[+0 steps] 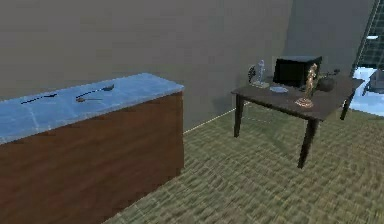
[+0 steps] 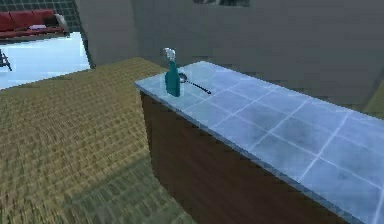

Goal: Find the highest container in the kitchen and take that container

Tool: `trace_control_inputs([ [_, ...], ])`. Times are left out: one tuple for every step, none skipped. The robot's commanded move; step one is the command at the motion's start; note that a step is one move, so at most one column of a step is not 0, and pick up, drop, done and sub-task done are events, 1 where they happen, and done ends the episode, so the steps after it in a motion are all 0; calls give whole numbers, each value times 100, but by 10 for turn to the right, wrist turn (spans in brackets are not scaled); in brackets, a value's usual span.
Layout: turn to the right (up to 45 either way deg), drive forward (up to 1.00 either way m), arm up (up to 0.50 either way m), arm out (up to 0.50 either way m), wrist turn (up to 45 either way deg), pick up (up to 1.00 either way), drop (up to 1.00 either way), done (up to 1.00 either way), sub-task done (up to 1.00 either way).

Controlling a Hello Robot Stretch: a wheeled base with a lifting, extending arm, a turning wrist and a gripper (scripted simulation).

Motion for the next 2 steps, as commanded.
trace_control_inputs([
  [450,0,0,0,0,0,0,0,0],
  [120,0,0,0,0,0,0,0,0],
])
